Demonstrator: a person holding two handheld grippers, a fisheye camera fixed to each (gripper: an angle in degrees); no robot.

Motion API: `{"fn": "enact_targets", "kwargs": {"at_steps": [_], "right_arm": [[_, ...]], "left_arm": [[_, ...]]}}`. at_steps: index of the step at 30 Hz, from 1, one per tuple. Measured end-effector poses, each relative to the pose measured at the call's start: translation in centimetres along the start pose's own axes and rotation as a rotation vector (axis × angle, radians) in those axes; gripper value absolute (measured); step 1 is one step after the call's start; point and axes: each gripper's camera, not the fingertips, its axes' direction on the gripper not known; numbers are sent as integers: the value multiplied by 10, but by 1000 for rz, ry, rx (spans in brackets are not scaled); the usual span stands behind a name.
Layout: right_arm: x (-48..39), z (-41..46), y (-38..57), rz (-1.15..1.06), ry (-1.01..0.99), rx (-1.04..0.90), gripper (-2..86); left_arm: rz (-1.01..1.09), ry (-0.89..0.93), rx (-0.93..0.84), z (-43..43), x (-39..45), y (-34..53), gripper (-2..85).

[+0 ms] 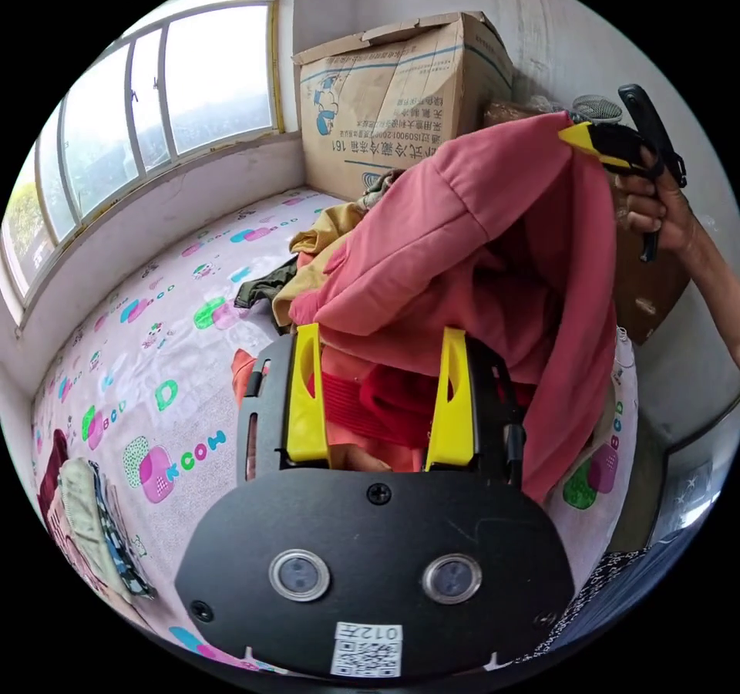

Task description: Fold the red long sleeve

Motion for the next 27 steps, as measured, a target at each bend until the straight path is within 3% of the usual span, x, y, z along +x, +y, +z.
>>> {"fn": "enact_targets", "kwargs": {"at_steps": [9,18,23,27], "right_arm": [[14,-143,-24,-8,-129,127,1],[-27,-338,-77,20,-112,429,0],[-98,-449,-111,-58,-104,614,0],[-166,-505,-126,-173,-85,655,0]], "left_arm": [[194,-87,41,-42,34,-37,18],[25,-29,385,-239,26,-118,-2],[40,-148,549,-367,62,-157,-3],[15,-205,668,-458,72,-164,-3]]}}
